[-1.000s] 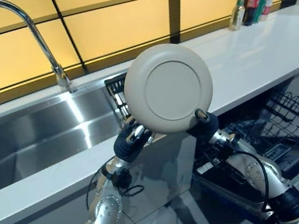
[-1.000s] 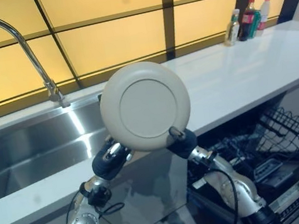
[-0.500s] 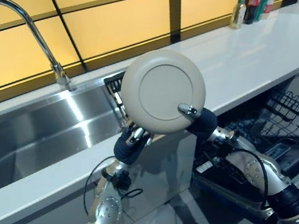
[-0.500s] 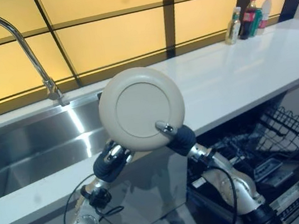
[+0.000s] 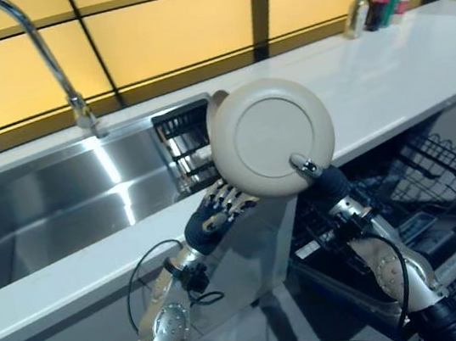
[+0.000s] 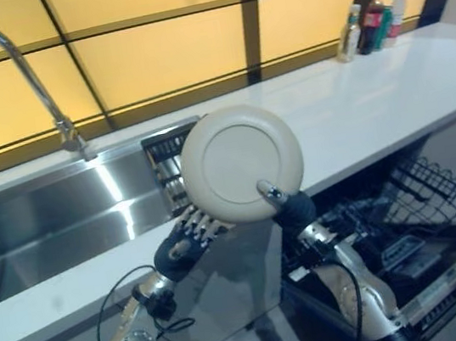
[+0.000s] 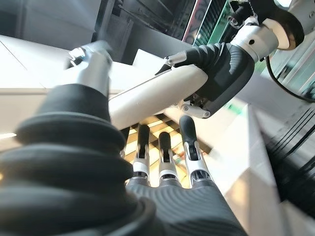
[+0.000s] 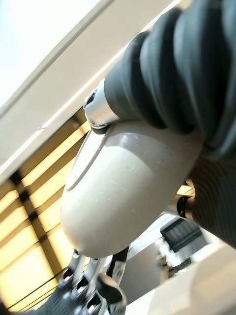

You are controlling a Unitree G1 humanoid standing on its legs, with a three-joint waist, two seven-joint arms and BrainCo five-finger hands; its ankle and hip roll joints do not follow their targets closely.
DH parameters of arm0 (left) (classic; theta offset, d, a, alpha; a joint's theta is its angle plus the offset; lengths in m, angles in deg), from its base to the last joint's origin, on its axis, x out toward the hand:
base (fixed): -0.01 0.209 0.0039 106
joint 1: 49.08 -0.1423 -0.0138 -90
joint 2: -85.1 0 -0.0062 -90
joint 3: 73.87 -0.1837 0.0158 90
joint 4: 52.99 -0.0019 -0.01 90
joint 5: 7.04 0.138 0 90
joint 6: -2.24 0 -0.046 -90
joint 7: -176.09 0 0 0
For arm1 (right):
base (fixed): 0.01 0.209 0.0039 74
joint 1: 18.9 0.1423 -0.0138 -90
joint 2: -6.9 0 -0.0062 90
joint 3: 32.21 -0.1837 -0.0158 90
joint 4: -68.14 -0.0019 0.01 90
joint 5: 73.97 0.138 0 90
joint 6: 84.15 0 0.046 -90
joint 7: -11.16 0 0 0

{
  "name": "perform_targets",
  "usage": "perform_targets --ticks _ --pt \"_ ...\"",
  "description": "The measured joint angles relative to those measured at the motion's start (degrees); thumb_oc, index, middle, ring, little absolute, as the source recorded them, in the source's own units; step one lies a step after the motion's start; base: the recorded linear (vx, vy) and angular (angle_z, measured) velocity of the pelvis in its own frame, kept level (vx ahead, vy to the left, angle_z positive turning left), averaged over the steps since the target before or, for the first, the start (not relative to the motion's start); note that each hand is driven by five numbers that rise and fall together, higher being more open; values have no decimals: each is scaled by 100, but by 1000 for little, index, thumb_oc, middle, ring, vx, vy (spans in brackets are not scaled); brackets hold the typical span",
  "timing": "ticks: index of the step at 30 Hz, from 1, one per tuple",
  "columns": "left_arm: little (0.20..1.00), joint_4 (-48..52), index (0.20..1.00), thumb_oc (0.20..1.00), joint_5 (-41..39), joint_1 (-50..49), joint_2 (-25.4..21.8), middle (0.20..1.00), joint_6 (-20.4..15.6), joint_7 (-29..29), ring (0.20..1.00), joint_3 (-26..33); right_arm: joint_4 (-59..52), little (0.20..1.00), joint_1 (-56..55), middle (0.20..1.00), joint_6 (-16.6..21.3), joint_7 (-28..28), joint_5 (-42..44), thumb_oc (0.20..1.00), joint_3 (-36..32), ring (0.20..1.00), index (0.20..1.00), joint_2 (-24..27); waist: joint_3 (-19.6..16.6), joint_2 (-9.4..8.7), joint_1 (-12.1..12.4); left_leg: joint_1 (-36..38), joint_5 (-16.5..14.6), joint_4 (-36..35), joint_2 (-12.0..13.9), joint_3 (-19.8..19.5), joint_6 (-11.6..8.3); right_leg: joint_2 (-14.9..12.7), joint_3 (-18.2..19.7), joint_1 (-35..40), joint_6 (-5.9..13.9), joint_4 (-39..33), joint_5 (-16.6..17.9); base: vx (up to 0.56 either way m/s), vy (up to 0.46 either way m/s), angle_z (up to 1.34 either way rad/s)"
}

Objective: Pick up plates and place into dishwasher.

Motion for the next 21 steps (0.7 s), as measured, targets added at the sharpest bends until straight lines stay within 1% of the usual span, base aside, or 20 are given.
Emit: perform_targets --ticks 2,3,7,9,10,12,14,16,18,21 --pt "1000 0 1000 1000 133 -16 17 1000 78 -1 1000 -159 11 200 -194 200 191 0 -80 200 -120 200 200 18 94 -21 -175 57 -7 0 -2 99 3 6 99 -4 4 27 3 -28 -15 -27" --pt "1000 0 1000 1000 135 -25 19 1000 88 -5 1000 -250 15 200 -254 200 278 -13 -85 200 -150 200 200 24 141 -24 -212 94 -32 -1 0 166 18 10 157 -6 6 44 4 -15 -18 -31" --pt "1000 -1 1000 1000 135 -5 54 1000 118 -3 1000 -496 20 200 -362 200 676 -99 -255 200 -269 200 200 43 170 -6 -554 102 -97 -1 -12 377 53 14 364 -101 63 53 41 -3 -8 -28" --pt "1000 -19 1000 1000 126 -21 54 1000 156 -11 1000 -570 81 200 -364 200 867 -194 -291 200 -417 200 200 33 180 8 -642 157 -105 -2 -19 475 60 16 458 -93 80 53 53 15 -9 -23" --pt "1000 -23 1000 1000 119 -50 46 1000 158 -110 1000 -574 164 200 -364 200 1004 -388 -293 200 -661 200 200 -4 188 20 -651 186 -122 -1 -25 506 61 13 489 -82 81 55 53 21 -15 -21" --pt "1000 -28 1000 1000 46 -149 26 1000 168 -307 1000 -575 523 200 -355 200 1345 -697 -233 200 -1390 200 200 -40 197 45 -651 215 -136 -1 -41 599 63 12 571 -103 86 75 56 29 -19 -19" --pt "1000 -216 1000 1000 10 -278 17 1000 178 -338 1000 -577 775 200 -356 200 1462 -873 -187 200 -1768 200 200 -36 216 87 -662 240 -145 1 -49 642 58 11 615 -114 86 96 56 29 -32 -15" --pt "1000 -577 1000 1000 16 -294 9 1000 175 -294 1000 -582 831 200 -358 200 1472 -923 -183 200 -1872 200 200 -32 246 134 -689 248 -176 1 -46 688 76 22 662 -158 86 139 55 23 -43 -15" --pt "1000 -778 1000 1000 22 -325 10 1000 172 -275 1000 -573 831 200 -360 200 1468 -922 -188 200 -1821 200 200 -30 270 163 -687 241 -177 3 -44 757 78 32 732 -213 86 194 55 18 -51 -17" --pt "1000 -933 1000 1000 262 -454 -13 1000 -64 -354 1000 -550 875 200 -362 200 1467 -919 -186 200 -1821 200 200 -31 276 168 -679 235 -176 34 -57 792 78 35 762 -323 84 313 24 9 -56 -7"
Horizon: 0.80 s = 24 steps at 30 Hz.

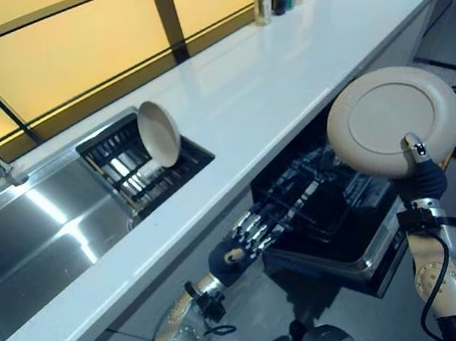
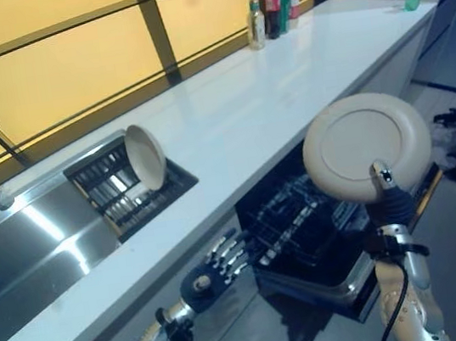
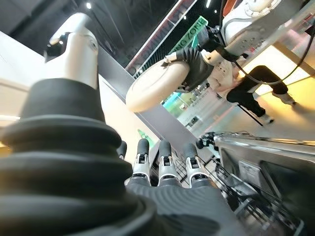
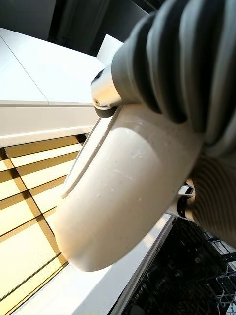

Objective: Pick up plates and place into dishwasher.

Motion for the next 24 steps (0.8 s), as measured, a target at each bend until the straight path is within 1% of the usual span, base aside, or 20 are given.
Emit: perform_targets --ticks 1,3,5,7,8,11,14,16,19,22,24 --pt "1000 -13 1000 1000 71 -57 -38 1000 -81 -11 1000 8 28 200 -6 200 -1 10 0 200 1 200 200 -4 4 -6 9 -8 1 3 -6 14 0 7 3 -57 14 94 -37 19 -34 -6" --pt "1000 -58 1000 1000 77 -149 -36 1000 -111 -22 1000 139 34 200 -56 200 -5 33 -6 200 47 200 200 -12 61 -62 17 -12 -23 90 -23 30 24 6 28 -116 14 258 -110 28 -17 -6" --pt "1000 -360 1000 1000 129 -135 -33 1000 -173 -11 1000 192 55 200 -94 200 -31 50 -35 200 182 200 200 -9 96 -115 20 -13 -89 214 -42 60 41 -9 89 -172 36 429 -200 31 -24 -8" --pt "1000 -736 1000 1000 485 -119 -46 1000 -285 67 1000 244 80 200 -94 200 -153 155 -124 200 229 200 200 7 125 -162 27 -16 -140 285 -70 150 60 -31 118 -245 65 545 -227 24 -67 -22" --pt "1000 -928 1000 1000 716 -110 -72 1000 -321 131 1000 272 116 200 -92 200 -207 233 -124 200 229 200 200 42 151 -207 33 -7 -145 297 -84 211 69 -56 80 -293 82 594 -221 9 -99 -29" --pt "1000 -1350 1000 1000 1262 -105 -321 1000 -338 322 1000 336 293 200 -77 200 -267 378 -192 200 250 200 200 88 256 -394 58 -21 -215 413 -28 451 62 -270 -337 -412 177 617 -162 5 -105 -40" --pt "1000 -1739 1000 1000 1624 -131 -481 1000 -337 417 1000 372 515 200 -93 200 -269 389 -406 200 231 200 200 101 350 -598 34 -164 -294 680 72 479 10 -267 -512 -477 235 614 -123 38 -95 -14" --pt "1000 -1923 1000 1000 1947 -162 -479 1000 -351 504 1000 357 682 200 -99 200 -267 365 -686 200 232 200 200 132 373 -617 43 -248 -400 874 151 457 -21 -226 -538 -477 245 622 -113 71 -88 -7" --pt "1000 -2381 1000 1000 2388 -179 -461 1000 -381 738 1000 377 892 200 -107 200 -270 311 -1064 200 243 200 200 265 394 -591 67 -268 -540 1100 243 451 -60 -209 -646 -439 228 630 -87 98 -79 -2" --pt "1000 -2899 1000 1000 2848 -206 -462 1000 -426 1060 1000 589 939 200 -167 200 -267 300 -1320 200 240 200 200 425 407 -571 91 -325 -656 1310 315 423 -74 -174 -665 -395 221 634 -85 81 -67 2" --pt "1000 -3035 1000 1000 3096 -190 -466 1000 -498 1210 1000 746 952 200 -241 200 -266 308 -1435 200 240 200 200 495 408 -572 167 -405 -751 1497 352 408 -63 -165 -677 -398 215 652 -87 104 -69 2"
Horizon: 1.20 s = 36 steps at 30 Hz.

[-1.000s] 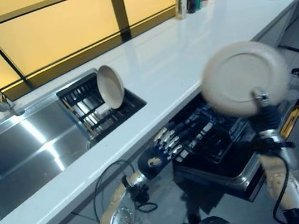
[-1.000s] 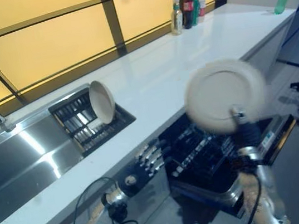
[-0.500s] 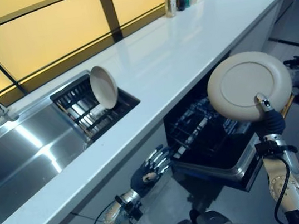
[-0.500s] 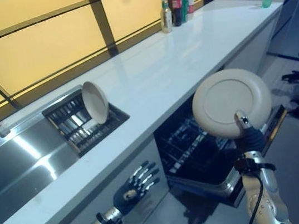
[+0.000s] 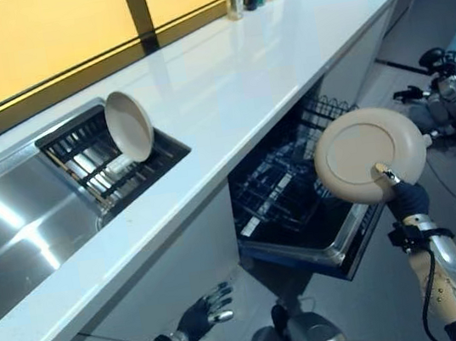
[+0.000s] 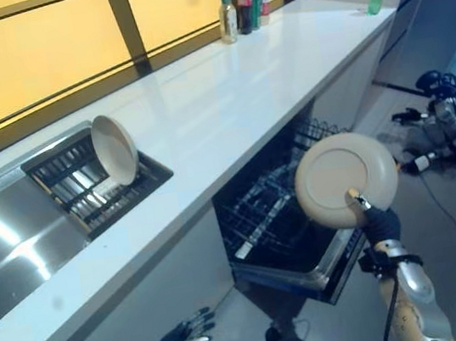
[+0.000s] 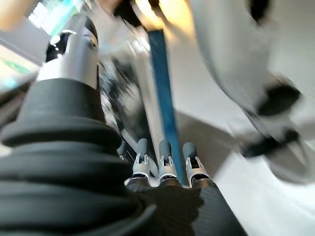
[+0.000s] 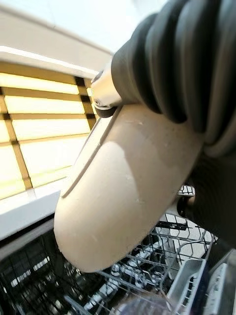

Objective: Pick up plates and place into dishwasher.

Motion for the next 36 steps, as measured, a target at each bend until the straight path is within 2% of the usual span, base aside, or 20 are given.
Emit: perform_targets --ticks 4,8,11,18,21,28,33,36 --pt "1000 -166 1000 1000 313 12 -29 1000 -65 91 1000 125 322 200 -29 200 -3 24 -376 200 0 200 200 90 26 -35 23 -195 -296 525 81 -144 33 -17 -61 15 -112 162 -73 76 -76 10" --pt "1000 -150 1000 1000 363 16 -150 1000 -156 80 1000 165 594 200 -1 200 -2 19 -678 200 1 200 200 154 115 -87 45 -512 -458 1018 120 -291 84 -66 -130 -86 -144 339 -96 20 -94 13" --pt "1000 -61 1000 1000 359 21 -333 1000 -133 44 1000 252 787 200 58 200 -1 -29 -717 200 -1 200 200 245 226 -111 170 -807 -649 1380 172 -382 158 -79 -150 -259 -143 492 -112 11 -84 7" --pt "1000 139 1000 1000 362 38 -634 1000 -2 18 1000 284 1201 200 379 200 -1 -72 -930 200 10 200 200 297 624 -152 351 -1281 -707 1899 213 -658 229 -117 -328 -488 -153 731 -118 0 -69 16" --pt "1000 165 1000 1000 362 65 -707 1000 19 14 1000 294 1428 200 628 200 5 -214 -951 200 20 200 200 334 823 -116 465 -1452 -732 2109 239 -767 264 -123 -406 -556 -150 816 -115 -11 -44 13" --pt "1000 217 1000 1000 361 144 -892 1000 25 -6 1000 295 1589 200 890 200 14 -291 -1065 200 79 200 200 675 1081 -59 643 -1744 -703 2311 240 -960 314 -139 -517 -652 -99 872 -83 -11 -56 12" --pt "1000 367 1000 1000 348 296 -1086 1000 137 -6 1000 277 1958 200 1404 200 20 -565 -1371 200 122 200 200 926 1254 -59 686 -1971 -684 2442 237 -1088 344 -143 -598 -770 -99 948 -82 -6 -45 13" --pt "1000 419 1000 1000 346 380 -1150 1000 136 -16 1000 243 2130 200 1585 200 19 -696 -1595 200 191 200 200 1135 1342 1 789 -2021 -678 2464 238 -1103 351 -140 -609 -804 -99 947 -81 -26 -21 2"
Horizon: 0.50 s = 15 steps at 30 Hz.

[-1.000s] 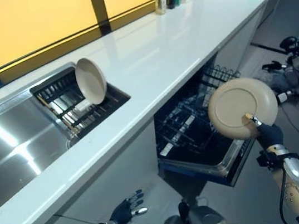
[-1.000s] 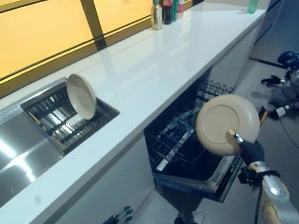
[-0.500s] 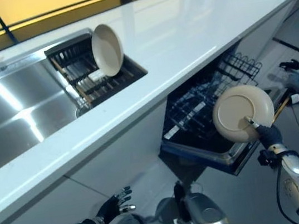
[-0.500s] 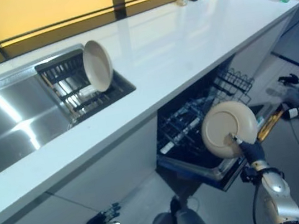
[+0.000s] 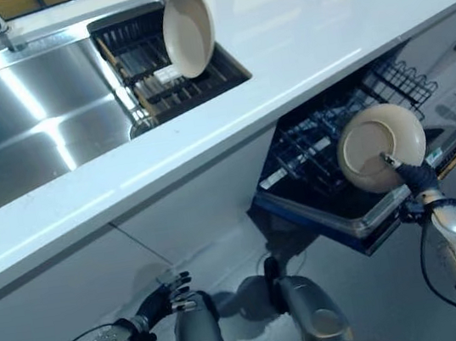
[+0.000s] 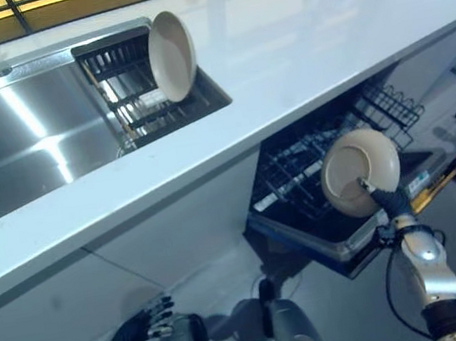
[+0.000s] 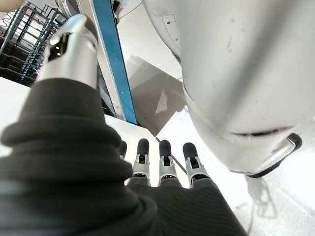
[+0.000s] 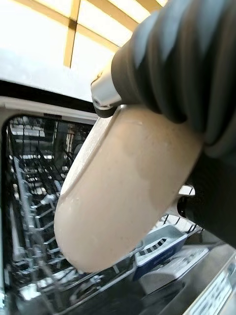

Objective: Pick up plates and place into dishwasher.

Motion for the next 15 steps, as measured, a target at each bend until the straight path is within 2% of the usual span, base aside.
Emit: perform_targets --ticks 3,15 --pt "1000 0 1000 1000 -8 64 -23 1000 0 -60 1000 -7 638 200 359 200 -9 -74 -214 200 53 200 200 130 17 21 39 -45 -1 21 -16 -35 8 -5 -5 -27 -5 42 1 26 -19 8" --pt "1000 9 1000 1000 -131 464 -110 1000 49 -107 1000 -69 1553 200 1330 200 -130 -47 -1092 200 863 200 200 592 183 164 186 -47 5 20 -78 -141 21 -42 -65 49 -40 61 -20 1 1 5"
